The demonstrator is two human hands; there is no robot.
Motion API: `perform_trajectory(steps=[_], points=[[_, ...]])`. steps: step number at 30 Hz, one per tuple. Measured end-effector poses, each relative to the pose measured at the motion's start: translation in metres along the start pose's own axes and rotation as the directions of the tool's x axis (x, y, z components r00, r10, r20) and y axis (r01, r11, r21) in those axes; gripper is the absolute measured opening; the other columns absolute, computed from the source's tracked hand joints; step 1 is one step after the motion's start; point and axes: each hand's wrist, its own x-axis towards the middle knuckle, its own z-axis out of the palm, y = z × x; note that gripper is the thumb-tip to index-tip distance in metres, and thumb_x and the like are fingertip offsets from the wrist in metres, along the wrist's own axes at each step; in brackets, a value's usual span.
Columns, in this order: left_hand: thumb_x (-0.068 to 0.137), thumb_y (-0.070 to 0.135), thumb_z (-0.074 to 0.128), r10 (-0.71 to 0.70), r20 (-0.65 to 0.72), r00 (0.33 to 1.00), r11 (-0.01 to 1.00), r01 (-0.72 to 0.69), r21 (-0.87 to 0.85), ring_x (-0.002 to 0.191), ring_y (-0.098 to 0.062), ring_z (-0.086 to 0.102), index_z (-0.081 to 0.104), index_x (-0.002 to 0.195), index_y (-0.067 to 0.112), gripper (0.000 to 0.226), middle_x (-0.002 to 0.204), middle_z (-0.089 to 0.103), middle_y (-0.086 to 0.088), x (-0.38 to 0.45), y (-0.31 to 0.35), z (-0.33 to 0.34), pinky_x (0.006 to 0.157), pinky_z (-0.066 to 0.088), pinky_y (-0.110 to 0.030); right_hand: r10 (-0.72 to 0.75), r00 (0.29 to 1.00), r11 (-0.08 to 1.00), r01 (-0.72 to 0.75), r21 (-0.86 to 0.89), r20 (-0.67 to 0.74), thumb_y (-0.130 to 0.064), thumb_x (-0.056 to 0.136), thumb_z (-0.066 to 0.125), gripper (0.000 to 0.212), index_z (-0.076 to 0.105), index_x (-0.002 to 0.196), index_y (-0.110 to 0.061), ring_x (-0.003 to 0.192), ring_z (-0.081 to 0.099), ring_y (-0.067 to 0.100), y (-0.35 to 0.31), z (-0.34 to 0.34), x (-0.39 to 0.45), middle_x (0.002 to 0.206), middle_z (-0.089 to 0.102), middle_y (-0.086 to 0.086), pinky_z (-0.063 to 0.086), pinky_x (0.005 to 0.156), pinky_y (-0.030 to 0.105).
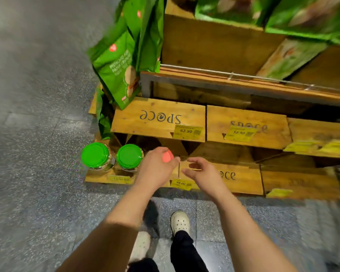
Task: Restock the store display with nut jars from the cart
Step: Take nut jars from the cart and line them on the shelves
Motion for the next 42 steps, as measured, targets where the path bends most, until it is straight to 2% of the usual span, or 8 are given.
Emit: perform_trajectory(steps=[4, 7, 18, 23, 27, 32, 38, 42], points=[[0.09, 0.051, 0.07, 0.161, 0.022, 0.987, 0.984, -0.162, 0.07, 0.128, -0.027, 0.056, 0.058, 0.14, 0.022, 0.058, 0.142, 0.06, -0.006, -0.047, 0.042, -0.029, 0.107, 0.044, -0.037, -0.034, 0.995, 0.999, 0.036, 0.02, -0.095, -0.032, 0.087, 0.08, 0.047, 0.064, 0.13, -0.022, 0.109, 0.064, 0.014, -0.022, -0.033, -0.065, 0.118, 0.068, -0.002, 0.052, 0.097, 0.034], [0.092, 0.052, 0.068, 0.273, 0.073, 0.959, 0.948, -0.281, 0.147, 0.13, -0.024, 0.055, 0.057, 0.141, 0.024, 0.057, 0.143, 0.059, -0.002, -0.083, 0.071, -0.049, 0.105, 0.044, -0.035, -0.03, 0.987, 0.998, 0.04, 0.054, -0.16, -0.034, 0.084, 0.082, 0.049, 0.063, 0.129, -0.025, 0.111, 0.064, 0.016, -0.035, -0.051, -0.114, 0.12, 0.068, -0.002, 0.053, 0.099, 0.039], [0.09, 0.06, 0.066, 0.56, 0.325, 0.762, 0.684, -0.647, 0.338, 0.118, -0.022, 0.061, 0.056, 0.14, 0.032, 0.058, 0.138, 0.062, 0.0, -0.192, 0.182, -0.04, 0.096, 0.049, -0.034, 0.025, 0.901, 0.995, 0.018, 0.093, -0.432, -0.037, 0.087, 0.078, 0.05, 0.061, 0.133, -0.028, 0.109, 0.063, 0.015, -0.022, -0.145, -0.276, 0.121, 0.066, -0.006, 0.052, 0.085, 0.03], [0.09, 0.064, 0.062, 0.643, 0.423, 0.638, 0.478, -0.766, 0.43, 0.121, -0.022, 0.06, 0.055, 0.142, 0.034, 0.06, 0.141, 0.06, 0.001, -0.232, 0.234, 0.003, 0.096, 0.055, -0.038, 0.101, 0.827, 0.994, -0.062, 0.09, -0.553, -0.043, 0.084, 0.08, 0.055, 0.06, 0.134, -0.032, 0.111, 0.063, 0.016, 0.014, -0.197, -0.329, 0.122, 0.064, -0.005, 0.054, 0.097, 0.041], [0.088, 0.069, 0.062, 0.668, 0.509, 0.544, 0.324, -0.827, 0.459, 0.125, -0.021, 0.058, 0.056, 0.14, 0.036, 0.062, 0.141, 0.06, 0.003, -0.27, 0.275, 0.053, 0.097, 0.056, -0.041, 0.153, 0.799, 0.984, -0.177, 0.015, -0.582, -0.045, 0.085, 0.079, 0.062, 0.056, 0.14, -0.03, 0.113, 0.062, 0.018, 0.047, -0.244, -0.372, 0.134, 0.062, 0.002, 0.054, 0.085, 0.027], [0.089, 0.069, 0.059, 0.66, 0.632, 0.406, 0.132, -0.891, 0.435, 0.128, -0.023, 0.056, 0.052, 0.144, 0.035, 0.065, 0.143, 0.058, 0.001, -0.332, 0.337, 0.124, 0.096, 0.055, -0.038, 0.205, 0.762, 0.94, -0.328, -0.094, -0.614, -0.048, 0.086, 0.077, 0.07, 0.05, 0.147, -0.029, 0.128, 0.057, 0.02, 0.09, -0.311, -0.438, 0.145, 0.057, 0.002, 0.047, 0.099, 0.032], [0.088, 0.072, 0.058, 0.672, 0.676, 0.302, 0.048, -0.929, 0.367, 0.129, -0.023, 0.056, 0.052, 0.144, 0.034, 0.067, 0.144, 0.058, 0.002, -0.39, 0.4, 0.217, 0.101, 0.053, -0.041, 0.221, 0.691, 0.927, -0.369, -0.072, -0.688, -0.048, 0.085, 0.078, 0.072, 0.051, 0.148, -0.027, 0.129, 0.056, 0.022, 0.156, -0.387, -0.502, 0.142, 0.06, 0.004, 0.044, 0.1, 0.029], [0.09, 0.068, 0.059, 0.679, 0.694, 0.241, 0.01, -0.948, 0.319, 0.125, -0.024, 0.058, 0.055, 0.143, 0.031, 0.064, 0.132, 0.066, -0.002, -0.424, 0.432, 0.274, 0.099, 0.052, -0.04, 0.237, 0.666, 0.932, -0.362, -0.028, -0.707, -0.048, 0.084, 0.079, 0.071, 0.052, 0.147, -0.028, 0.129, 0.056, 0.021, 0.204, -0.427, -0.531, 0.143, 0.059, 0.004, 0.044, 0.1, 0.028]])
